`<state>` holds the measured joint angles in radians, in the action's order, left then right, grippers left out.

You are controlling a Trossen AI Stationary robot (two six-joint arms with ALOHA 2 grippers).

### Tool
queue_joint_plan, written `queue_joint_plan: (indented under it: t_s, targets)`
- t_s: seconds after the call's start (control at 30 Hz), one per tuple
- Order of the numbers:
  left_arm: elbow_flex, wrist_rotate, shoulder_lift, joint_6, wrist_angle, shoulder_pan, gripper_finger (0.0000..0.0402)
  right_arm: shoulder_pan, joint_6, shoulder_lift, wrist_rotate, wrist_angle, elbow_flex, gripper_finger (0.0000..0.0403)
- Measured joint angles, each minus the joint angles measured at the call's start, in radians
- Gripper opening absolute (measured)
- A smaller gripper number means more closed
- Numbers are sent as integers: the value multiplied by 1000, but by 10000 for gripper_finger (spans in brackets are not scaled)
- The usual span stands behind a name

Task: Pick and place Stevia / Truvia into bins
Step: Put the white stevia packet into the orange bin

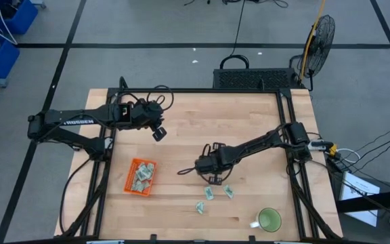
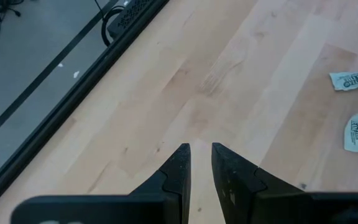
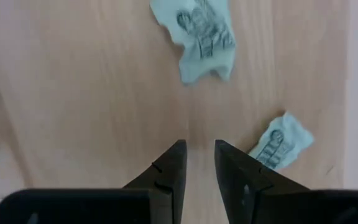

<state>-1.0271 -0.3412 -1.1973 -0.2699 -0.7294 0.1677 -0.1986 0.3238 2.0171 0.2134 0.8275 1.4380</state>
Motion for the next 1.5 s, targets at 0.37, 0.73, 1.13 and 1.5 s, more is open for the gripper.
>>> queue_joint_plan:
  t_s: [0.37, 0.73, 1.13, 1.5]
  targets:
    - [0, 0, 0, 2, 1, 0, 72, 25, 0, -18, -1, -9, -52, 75]
    - [0, 0, 0, 2, 1, 0, 72, 27, 6, -167, 93, -37, -85, 75]
    - [0, -1, 0, 2, 1, 0, 72, 52, 6, -174, 6, -288, -304, 74]
    - [0, -1, 0, 2, 2, 0, 72, 87, -3, -195, -13, -356, -358, 7]
